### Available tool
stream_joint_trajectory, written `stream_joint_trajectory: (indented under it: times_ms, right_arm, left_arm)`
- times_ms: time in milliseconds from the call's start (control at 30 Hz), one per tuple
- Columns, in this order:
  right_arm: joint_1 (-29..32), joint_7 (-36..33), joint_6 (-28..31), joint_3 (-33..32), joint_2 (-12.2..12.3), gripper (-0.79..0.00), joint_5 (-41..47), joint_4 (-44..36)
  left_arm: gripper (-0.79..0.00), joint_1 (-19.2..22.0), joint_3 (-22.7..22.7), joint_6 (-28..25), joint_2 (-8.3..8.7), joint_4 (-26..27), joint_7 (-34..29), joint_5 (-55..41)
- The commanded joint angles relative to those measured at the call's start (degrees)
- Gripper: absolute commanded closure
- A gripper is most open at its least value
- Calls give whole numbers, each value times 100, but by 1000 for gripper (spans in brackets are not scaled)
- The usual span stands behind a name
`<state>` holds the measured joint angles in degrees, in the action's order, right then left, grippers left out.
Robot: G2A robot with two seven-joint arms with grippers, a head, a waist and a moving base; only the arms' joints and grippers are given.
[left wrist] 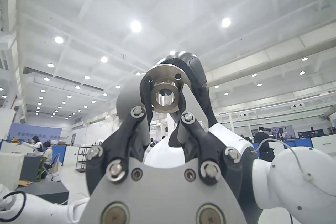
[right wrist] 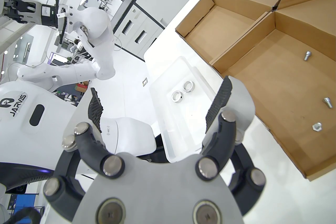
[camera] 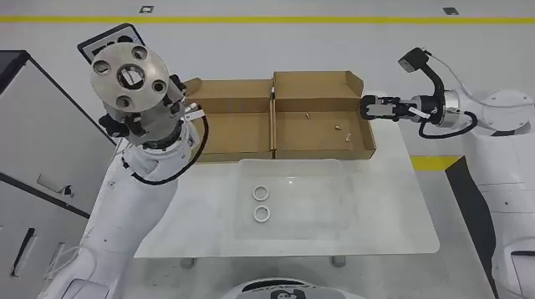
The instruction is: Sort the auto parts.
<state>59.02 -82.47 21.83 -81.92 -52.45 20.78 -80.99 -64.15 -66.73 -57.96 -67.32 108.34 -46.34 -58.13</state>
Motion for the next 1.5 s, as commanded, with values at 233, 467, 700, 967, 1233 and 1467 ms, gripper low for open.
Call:
stream_joint_trajectory:
  times_ms: [233,467,700,967,1233,1467]
  right_arm:
    - [0,0,0,0,0,-785,1,0]
    - [0,0,0,0,0,-785,1,0]
    - [0,0,0,0,0,-785,1,0]
    - [0,0,0,0,0,-785,1,0]
    - [0,0,0,0,0,-785,1,0]
    - [0,0,0,0,0,-785,1,0]
  left_arm:
    - [0,-99,-246,-4,12,-284,6,1530]
    - [0,-175,-450,-4,32,-310,6,2308]
    - [0,-218,-275,-4,-20,-102,6,1549]
    - [0,-151,-49,-4,-101,117,5,107]
    - [0,-133,-189,47,-78,-47,-46,690]
    - [0,-164,-274,-4,26,-214,5,1969]
